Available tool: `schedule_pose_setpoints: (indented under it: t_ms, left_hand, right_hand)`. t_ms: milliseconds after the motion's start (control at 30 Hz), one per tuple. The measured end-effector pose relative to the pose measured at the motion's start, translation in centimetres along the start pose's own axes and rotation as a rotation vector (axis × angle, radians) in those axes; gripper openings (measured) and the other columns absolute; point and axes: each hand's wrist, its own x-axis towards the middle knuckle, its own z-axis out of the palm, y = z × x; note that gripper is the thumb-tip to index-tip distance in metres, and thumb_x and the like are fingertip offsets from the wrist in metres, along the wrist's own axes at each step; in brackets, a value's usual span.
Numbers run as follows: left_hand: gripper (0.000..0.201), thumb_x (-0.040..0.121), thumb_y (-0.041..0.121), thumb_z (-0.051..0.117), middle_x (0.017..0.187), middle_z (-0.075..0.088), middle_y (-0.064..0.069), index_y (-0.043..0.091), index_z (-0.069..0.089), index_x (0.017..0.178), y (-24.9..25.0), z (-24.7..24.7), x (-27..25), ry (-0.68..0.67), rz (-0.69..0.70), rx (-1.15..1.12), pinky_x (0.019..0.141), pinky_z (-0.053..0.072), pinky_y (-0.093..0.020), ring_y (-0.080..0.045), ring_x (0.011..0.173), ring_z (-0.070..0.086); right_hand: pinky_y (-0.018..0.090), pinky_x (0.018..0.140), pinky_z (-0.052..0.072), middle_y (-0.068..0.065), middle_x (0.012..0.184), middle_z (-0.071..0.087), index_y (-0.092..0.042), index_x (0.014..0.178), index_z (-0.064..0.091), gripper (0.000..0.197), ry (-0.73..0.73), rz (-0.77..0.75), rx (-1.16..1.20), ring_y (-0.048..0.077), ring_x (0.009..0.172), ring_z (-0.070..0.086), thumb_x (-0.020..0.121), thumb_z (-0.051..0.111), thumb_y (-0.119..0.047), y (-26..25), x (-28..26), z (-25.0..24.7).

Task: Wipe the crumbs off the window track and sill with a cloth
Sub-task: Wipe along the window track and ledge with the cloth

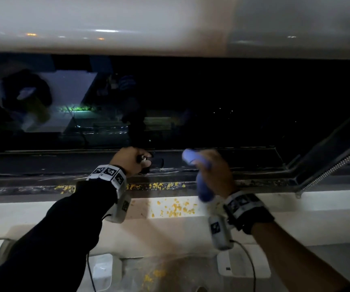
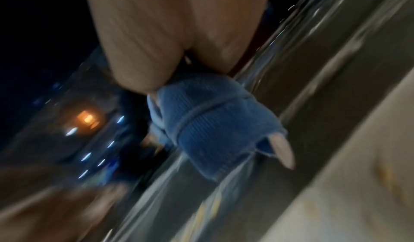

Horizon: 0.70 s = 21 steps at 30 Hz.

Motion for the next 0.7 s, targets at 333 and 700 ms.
schedule_pose_setpoints:
  t_ms: [333,700]
  left_hand:
    - [0.030,0.085,0.033,0.063,0.110,0.070,0.000,0.028,0.066,0.115,0.8,-0.2,0.6,-0.005,-0.007,0.018,0.087,0.047,-0.029,-0.021,0.105,0.063]
    - [0.029,0.085,0.033,0.065,0.110,0.070,-0.003,0.028,0.067,0.113,0.5,0.6,0.7,0.031,-0.042,-0.020,0.087,0.049,-0.032,-0.024,0.103,0.063]
  right_hand:
    - [0.041,0.088,0.037,0.010,0.111,0.062,-0.024,0.112,0.065,0.045,0.113,0.026,-0.283,0.037,0.106,0.054,0.073,0.052,-0.005,1.0,-0.9,5.3]
    - [0.043,0.087,0.034,0.020,0.110,0.061,-0.012,0.094,0.069,0.039,0.190,0.325,-0.269,0.040,0.114,0.050,0.081,0.036,-0.028,10.0,-0.1,-4.9]
